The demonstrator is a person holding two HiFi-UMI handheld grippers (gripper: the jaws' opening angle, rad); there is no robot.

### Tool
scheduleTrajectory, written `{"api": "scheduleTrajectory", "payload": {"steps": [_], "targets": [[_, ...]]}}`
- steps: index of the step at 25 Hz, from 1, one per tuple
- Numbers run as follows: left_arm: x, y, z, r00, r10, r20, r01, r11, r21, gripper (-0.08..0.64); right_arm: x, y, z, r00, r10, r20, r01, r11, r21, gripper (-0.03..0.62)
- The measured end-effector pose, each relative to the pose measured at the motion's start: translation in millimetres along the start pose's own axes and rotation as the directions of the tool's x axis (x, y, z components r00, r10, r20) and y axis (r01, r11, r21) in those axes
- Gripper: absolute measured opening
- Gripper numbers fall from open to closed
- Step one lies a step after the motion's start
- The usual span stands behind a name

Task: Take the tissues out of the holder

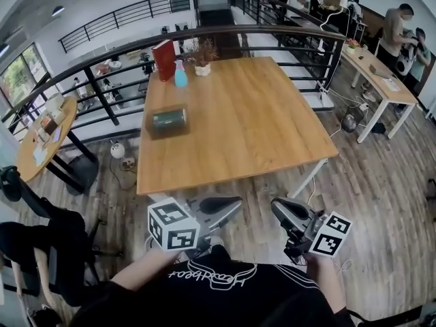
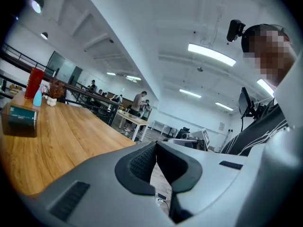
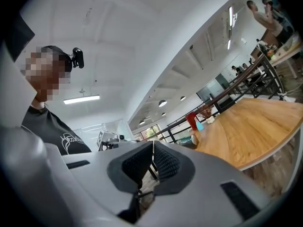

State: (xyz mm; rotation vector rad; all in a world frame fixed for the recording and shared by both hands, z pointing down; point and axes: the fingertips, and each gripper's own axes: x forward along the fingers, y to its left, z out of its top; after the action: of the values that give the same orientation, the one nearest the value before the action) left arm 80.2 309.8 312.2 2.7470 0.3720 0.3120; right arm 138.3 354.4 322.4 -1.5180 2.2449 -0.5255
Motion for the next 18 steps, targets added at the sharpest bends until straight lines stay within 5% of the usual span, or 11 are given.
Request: {"api": "scheduleTrajectory", "payload": {"steps": [11, 18], "targets": [[-35.3, 150.2, 27.6, 0.995, 0.092, 0.037, -0.088, 0.992, -0.093, 0.012, 142.3, -74.5, -10.7, 0.992, 0.043, -0.122, -0.036, 0.998, 0.058, 0.017], [-77.2, 256.7, 53.2, 0.972, 0.213, 0.099, -0.198, 0.970, -0.142, 0.012, 254.1, -111.0, -13.5, 0.963, 0.131, -0.237, -0.117, 0.990, 0.074, 0.017]]}}
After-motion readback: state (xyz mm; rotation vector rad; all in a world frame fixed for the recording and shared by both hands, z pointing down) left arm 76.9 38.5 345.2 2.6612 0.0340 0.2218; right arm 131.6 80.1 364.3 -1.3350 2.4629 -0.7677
